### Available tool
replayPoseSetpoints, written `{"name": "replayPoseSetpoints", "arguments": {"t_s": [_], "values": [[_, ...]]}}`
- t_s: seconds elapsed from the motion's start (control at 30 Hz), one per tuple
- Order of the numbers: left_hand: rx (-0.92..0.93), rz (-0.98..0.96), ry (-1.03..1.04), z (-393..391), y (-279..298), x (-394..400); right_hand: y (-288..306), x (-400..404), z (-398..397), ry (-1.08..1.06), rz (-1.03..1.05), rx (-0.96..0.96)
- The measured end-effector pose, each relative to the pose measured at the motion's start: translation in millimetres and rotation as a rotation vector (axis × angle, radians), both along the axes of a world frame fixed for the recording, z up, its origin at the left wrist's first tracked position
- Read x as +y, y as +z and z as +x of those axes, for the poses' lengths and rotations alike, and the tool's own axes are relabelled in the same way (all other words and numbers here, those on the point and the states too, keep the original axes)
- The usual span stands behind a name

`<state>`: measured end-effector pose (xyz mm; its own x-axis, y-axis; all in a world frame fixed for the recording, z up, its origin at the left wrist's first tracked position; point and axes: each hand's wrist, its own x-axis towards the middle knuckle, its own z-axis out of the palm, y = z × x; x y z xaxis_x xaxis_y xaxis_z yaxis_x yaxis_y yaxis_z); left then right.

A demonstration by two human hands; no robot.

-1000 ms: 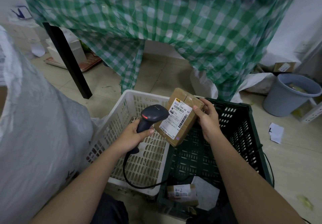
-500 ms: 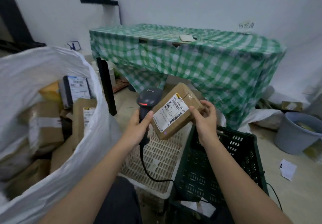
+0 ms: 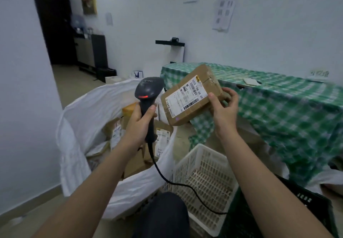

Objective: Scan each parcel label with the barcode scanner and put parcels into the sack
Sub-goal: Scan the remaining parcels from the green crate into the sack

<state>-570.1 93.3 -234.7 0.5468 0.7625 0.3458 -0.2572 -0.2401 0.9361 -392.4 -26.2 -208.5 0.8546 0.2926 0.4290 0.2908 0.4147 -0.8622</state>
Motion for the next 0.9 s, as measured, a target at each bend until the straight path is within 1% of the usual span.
{"name": "replayPoseSetpoints", "arguments": {"t_s": [0.1,0.17,0.37,0.43,0.47,0.5,0.57,0.63,0.67,0.7,0.73,0.77,0.83,0.9], "values": [[-0.029,-0.049,0.046,-18.8,-1.4,24.0,5.5,43.6,-16.7,0.053,-0.105,-0.070],[-0.027,-0.049,0.078,-28.9,-4.9,38.8,2.6,76.3,-25.1,0.080,-0.186,-0.117],[-0.048,-0.152,0.163,-49.5,-25.4,82.8,-30.6,168.3,-26.6,0.278,-0.515,-0.137],[-0.047,-0.171,0.190,-51.9,-31.7,96.1,-43.8,194.0,-23.2,0.322,-0.643,-0.213],[-0.045,-0.174,0.203,-52.6,-34.5,102.4,-51.1,205.2,-20.3,0.299,-0.743,-0.320],[-0.036,-0.178,0.214,-52.9,-38.1,108.5,-57.9,214.8,-16.6,0.251,-0.871,-0.476],[-0.009,-0.189,0.223,-52.1,-44.7,118.6,-70.3,229.2,-11.5,0.174,-1.092,-0.838],[0.018,-0.200,0.223,-50.1,-51.0,126.0,-80.1,235.6,-13.6,0.225,-1.228,-1.266],[0.033,-0.201,0.221,-48.8,-53.3,128.2,-86.8,236.7,-14.6,0.292,-1.276,-1.446],[0.045,-0.197,0.219,-47.5,-55.9,130.1,-94.0,236.5,-14.4,0.345,-1.335,-1.569],[0.052,-0.192,0.216,-46.3,-58.6,131.9,-100.9,236.0,-12.4,0.366,-1.422,-1.634],[0.055,-0.190,0.211,-45.2,-61.3,133.2,-107.5,235.8,-9.6,0.348,-1.524,-1.654],[0.060,-0.203,0.192,-42.1,-64.9,132.8,-117.9,235.4,-5.4,0.228,-1.689,-1.629],[0.073,-0.219,0.175,-37.7,-68.2,131.3,-122.1,235.2,-5.5,0.118,-1.725,-1.581]]}}
